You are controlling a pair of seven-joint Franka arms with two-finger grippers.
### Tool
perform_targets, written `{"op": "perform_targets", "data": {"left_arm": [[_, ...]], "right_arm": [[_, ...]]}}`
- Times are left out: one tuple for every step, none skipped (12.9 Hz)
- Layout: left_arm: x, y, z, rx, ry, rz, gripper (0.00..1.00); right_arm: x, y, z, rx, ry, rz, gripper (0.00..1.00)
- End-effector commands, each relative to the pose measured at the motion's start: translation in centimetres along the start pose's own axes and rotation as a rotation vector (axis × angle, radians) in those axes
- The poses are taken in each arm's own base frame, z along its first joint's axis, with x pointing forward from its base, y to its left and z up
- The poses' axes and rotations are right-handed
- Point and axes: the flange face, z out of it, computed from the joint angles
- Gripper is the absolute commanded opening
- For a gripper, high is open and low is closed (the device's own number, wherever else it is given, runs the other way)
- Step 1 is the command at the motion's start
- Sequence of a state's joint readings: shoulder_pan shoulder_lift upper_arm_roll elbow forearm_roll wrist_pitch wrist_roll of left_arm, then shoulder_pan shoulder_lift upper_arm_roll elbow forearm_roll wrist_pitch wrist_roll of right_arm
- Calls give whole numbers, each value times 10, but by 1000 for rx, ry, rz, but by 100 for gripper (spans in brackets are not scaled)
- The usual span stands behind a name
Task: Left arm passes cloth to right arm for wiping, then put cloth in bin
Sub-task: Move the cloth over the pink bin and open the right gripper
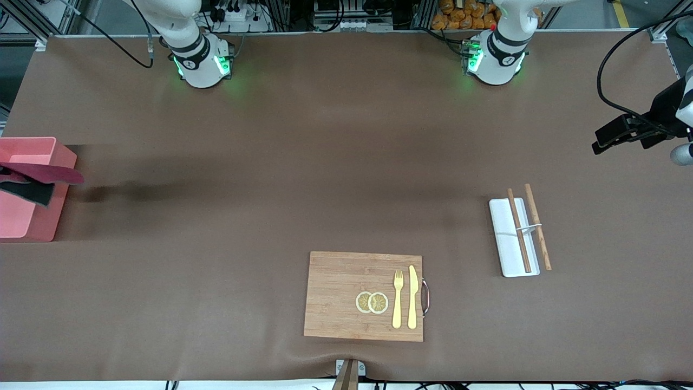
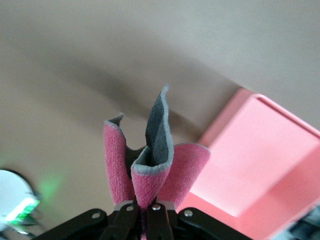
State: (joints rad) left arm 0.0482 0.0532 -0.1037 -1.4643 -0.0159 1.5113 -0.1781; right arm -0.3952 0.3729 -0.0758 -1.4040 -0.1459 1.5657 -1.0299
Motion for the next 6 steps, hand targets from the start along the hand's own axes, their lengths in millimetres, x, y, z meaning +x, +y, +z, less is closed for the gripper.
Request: {"op": "perform_targets", "data": {"left_arm": [[-5,0,-4,17,18,8,100],[-4,0,-3,17,17,8,100],[-4,0,-3,16,17,8,100],[-3,0,-2,16,17,8,100],[-3,0,-3,16,18,8,100],[-3,0,-2,17,15,8,100]], "right_arm": [[-17,17,-13,-132,-63,-33,0],[-25,27,-17,-190,-85,-29,0],[-32,35,-20,-241,-104,-37,0],[-33,40,-24,-290,-122,-64,0],[-31,45,-29,-352,-121,-81,0],[-27,52,-29,-412,-136,-105,0]]}}
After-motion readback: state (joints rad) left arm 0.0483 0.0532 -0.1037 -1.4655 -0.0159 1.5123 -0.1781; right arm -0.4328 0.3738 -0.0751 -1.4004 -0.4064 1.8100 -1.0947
